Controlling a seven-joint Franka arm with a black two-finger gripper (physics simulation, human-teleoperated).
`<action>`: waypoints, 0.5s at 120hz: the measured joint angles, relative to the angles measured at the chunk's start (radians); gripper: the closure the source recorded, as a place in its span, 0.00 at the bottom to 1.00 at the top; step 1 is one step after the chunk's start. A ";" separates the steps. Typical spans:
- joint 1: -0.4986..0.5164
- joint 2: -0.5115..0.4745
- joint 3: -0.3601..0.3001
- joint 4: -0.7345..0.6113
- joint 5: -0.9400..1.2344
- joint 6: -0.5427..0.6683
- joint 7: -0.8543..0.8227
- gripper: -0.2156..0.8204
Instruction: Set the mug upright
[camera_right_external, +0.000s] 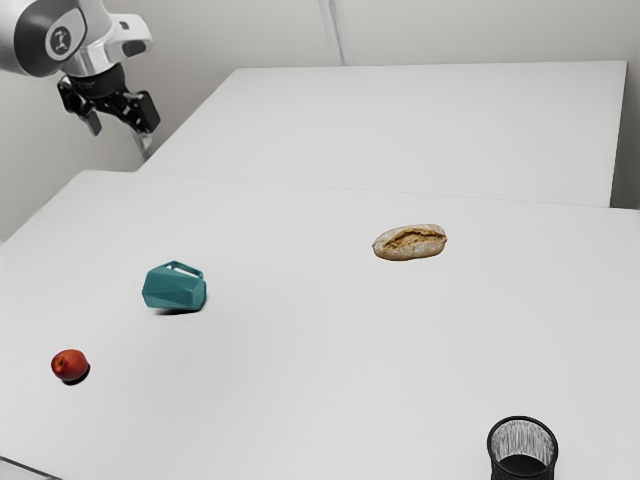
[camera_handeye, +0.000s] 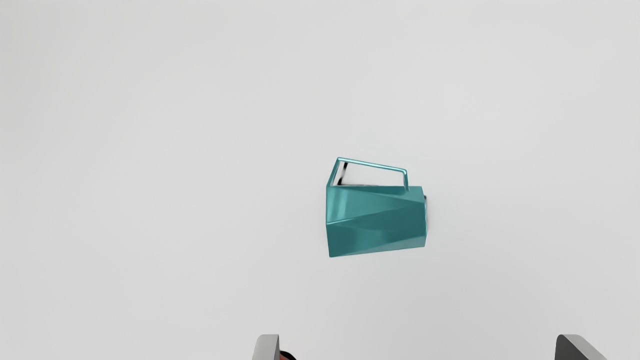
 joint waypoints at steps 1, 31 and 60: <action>0.000 0.000 0.000 0.000 0.000 0.001 0.001 0.21; 0.014 0.010 0.005 -0.002 -0.003 0.019 0.012 0.21; 0.217 0.065 0.011 -0.013 -0.192 0.030 0.020 0.21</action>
